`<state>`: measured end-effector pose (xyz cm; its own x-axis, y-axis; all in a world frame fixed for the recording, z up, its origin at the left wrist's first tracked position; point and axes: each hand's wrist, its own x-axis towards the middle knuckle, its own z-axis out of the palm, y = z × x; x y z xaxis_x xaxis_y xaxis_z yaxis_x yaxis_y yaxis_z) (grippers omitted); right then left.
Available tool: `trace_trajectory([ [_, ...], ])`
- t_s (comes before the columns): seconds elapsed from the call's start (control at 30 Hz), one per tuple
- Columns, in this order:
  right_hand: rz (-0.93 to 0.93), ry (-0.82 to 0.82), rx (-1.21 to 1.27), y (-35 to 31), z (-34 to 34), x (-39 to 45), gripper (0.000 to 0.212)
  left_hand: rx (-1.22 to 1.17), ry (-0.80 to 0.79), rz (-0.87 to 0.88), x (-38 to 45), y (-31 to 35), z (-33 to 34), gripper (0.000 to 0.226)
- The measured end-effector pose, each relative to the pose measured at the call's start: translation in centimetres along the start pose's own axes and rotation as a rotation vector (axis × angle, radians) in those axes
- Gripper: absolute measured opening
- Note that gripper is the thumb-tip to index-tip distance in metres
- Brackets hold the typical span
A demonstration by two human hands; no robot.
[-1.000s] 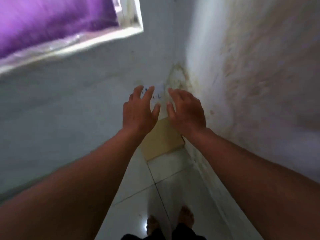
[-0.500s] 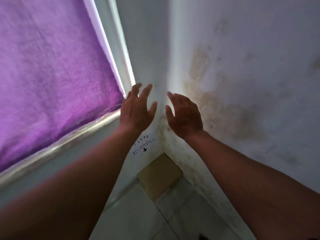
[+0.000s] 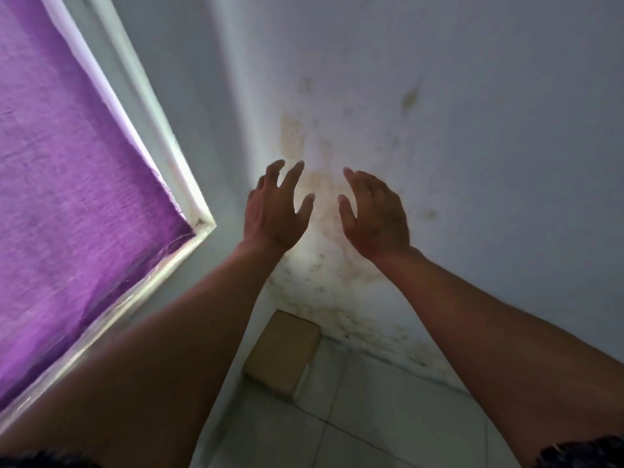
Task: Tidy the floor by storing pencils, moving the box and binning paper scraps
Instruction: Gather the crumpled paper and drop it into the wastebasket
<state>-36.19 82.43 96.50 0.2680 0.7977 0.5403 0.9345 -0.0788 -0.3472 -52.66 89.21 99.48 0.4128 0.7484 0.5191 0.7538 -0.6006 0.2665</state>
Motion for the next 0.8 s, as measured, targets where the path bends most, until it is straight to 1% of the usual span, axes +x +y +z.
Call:
trace_trajectory([
  [0.2, 0.114, 0.039, -0.106, 3.9, -6.9, -6.5, 0.049, -0.103, -0.038, 0.103, -3.9, 7.1, 1.0, 0.058],
  [0.33, 0.166, 0.052, -0.171, 5.7, -11.4, -12.6, 0.049, -0.110, -0.077, 0.188, -8.4, 11.9, 0.9, 0.060],
  [0.47, 0.210, 0.056, -0.265, 6.8, -15.5, -21.0, 0.049, -0.119, -0.113, 0.262, -14.5, 16.8, 0.4, 0.060],
  [0.57, 0.251, 0.023, -0.327, 7.3, -18.0, -27.7, 0.050, -0.130, -0.125, 0.303, -20.1, 20.2, 0.0, 0.060],
  [0.8, 0.381, -0.019, -0.380, 5.5, -22.8, -41.9, 0.050, -0.195, -0.244, 0.413, -31.6, 25.3, -2.1, 0.058],
])
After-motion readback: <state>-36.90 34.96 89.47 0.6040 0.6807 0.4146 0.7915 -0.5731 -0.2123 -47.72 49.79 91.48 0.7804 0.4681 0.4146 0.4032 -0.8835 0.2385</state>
